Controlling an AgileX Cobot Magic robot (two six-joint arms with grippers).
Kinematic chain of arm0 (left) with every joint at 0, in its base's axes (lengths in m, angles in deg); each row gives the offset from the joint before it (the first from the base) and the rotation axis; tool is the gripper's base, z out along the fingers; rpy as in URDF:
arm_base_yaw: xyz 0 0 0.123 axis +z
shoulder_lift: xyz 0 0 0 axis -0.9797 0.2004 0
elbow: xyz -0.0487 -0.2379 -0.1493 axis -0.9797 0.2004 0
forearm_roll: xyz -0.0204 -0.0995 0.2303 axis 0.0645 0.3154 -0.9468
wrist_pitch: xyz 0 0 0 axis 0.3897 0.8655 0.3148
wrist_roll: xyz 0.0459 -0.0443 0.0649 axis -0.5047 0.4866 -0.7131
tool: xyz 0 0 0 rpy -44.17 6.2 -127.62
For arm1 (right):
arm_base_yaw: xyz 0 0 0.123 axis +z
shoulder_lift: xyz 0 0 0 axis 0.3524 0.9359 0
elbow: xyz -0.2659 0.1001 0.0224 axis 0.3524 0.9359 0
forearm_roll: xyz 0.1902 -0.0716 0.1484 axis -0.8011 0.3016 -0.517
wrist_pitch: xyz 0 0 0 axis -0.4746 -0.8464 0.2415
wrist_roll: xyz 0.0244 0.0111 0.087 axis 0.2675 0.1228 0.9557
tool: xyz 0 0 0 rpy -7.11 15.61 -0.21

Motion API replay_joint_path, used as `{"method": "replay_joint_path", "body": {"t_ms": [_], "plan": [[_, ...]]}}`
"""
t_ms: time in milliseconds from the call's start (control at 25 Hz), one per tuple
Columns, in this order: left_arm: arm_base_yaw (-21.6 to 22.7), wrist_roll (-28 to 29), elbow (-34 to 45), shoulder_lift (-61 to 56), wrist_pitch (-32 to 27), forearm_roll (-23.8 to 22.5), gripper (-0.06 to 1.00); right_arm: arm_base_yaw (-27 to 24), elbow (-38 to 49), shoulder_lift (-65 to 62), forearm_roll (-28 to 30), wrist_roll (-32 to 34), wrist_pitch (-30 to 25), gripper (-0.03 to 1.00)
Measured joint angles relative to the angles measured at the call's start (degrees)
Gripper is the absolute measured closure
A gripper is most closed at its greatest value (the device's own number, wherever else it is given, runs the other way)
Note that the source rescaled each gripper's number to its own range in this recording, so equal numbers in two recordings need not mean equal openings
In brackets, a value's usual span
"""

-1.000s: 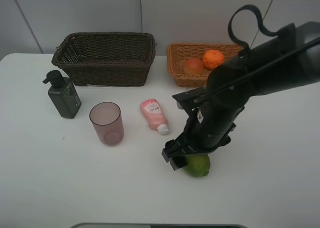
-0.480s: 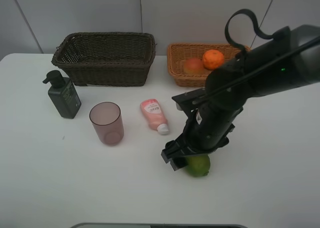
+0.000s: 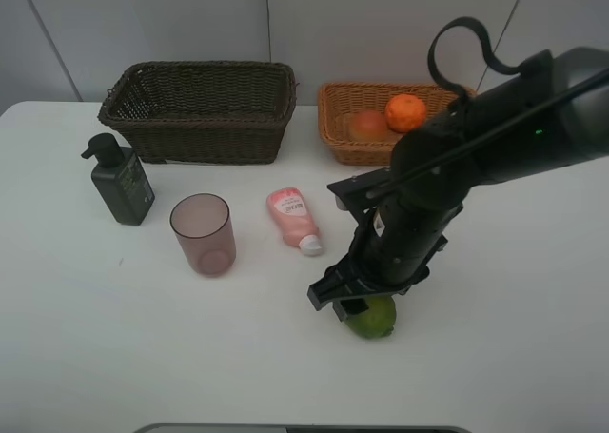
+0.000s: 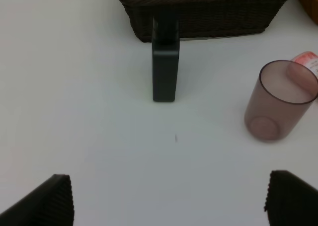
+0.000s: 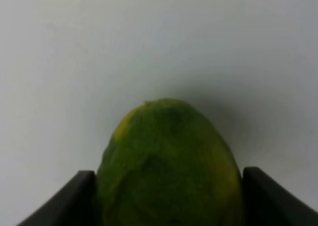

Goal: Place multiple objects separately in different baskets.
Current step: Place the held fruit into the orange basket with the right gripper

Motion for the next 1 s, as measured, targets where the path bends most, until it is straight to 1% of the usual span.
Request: {"method": "replay_joint_path", "body": {"t_ms": [840, 1000], "plan": [[0.0, 0.0, 0.0, 0.0, 0.0, 0.0, -0.05, 0.0, 0.0, -0.3, -0.1, 0.0, -0.1, 0.96], [0.0, 0.0, 0.0, 0.0, 0.0, 0.0, -0.05, 0.0, -1.2, -1.8, -0.6, 0.0, -2.5, 0.96]]}}
